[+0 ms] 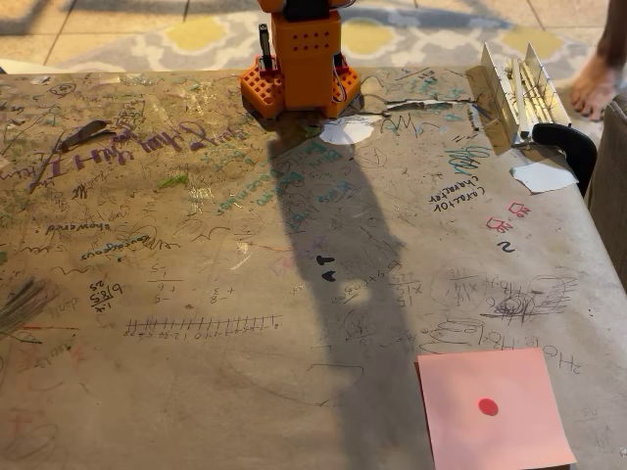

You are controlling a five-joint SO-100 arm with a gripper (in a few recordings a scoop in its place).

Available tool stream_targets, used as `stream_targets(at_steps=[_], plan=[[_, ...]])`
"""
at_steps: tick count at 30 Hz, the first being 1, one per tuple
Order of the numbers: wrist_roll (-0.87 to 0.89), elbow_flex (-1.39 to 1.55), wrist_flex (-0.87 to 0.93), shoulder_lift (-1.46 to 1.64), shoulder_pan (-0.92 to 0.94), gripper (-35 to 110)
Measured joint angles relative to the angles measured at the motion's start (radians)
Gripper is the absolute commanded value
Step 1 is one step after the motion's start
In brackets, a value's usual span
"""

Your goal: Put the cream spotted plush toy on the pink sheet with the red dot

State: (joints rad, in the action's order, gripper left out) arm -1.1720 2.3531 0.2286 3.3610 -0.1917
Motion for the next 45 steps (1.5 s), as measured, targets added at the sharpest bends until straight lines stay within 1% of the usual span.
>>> stream_targets(at_steps=[3,8,12,20,28,32,34,35,36,37,39,41,43,44,45], plan=[[-0.009,-0.1,-0.129,0.012,-0.04,0],[-0.066,-0.259,-0.204,0.014,-0.121,0],[-0.083,-0.345,-0.215,0.015,-0.123,0],[-0.163,-0.373,-0.256,0.025,-0.156,0],[-0.087,-0.463,-0.249,0.025,-0.143,0],[-0.077,-0.443,-0.219,0.035,-0.118,1],[-0.072,-0.393,-0.16,0.041,-0.118,7],[-0.049,-0.347,-0.132,0.041,-0.118,15],[-0.018,-0.279,-0.12,0.041,-0.104,33],[-0.009,-0.186,-0.124,0.041,-0.087,44],[-0.075,0.067,-0.189,0.038,-0.049,45],[-0.252,0.35,-0.236,0.029,-0.032,45],[-0.408,0.634,-0.222,0.0,-0.023,45],[-0.44,0.733,-0.235,-0.003,-0.021,45],[-0.428,0.776,-0.244,0.0,-0.018,45]])
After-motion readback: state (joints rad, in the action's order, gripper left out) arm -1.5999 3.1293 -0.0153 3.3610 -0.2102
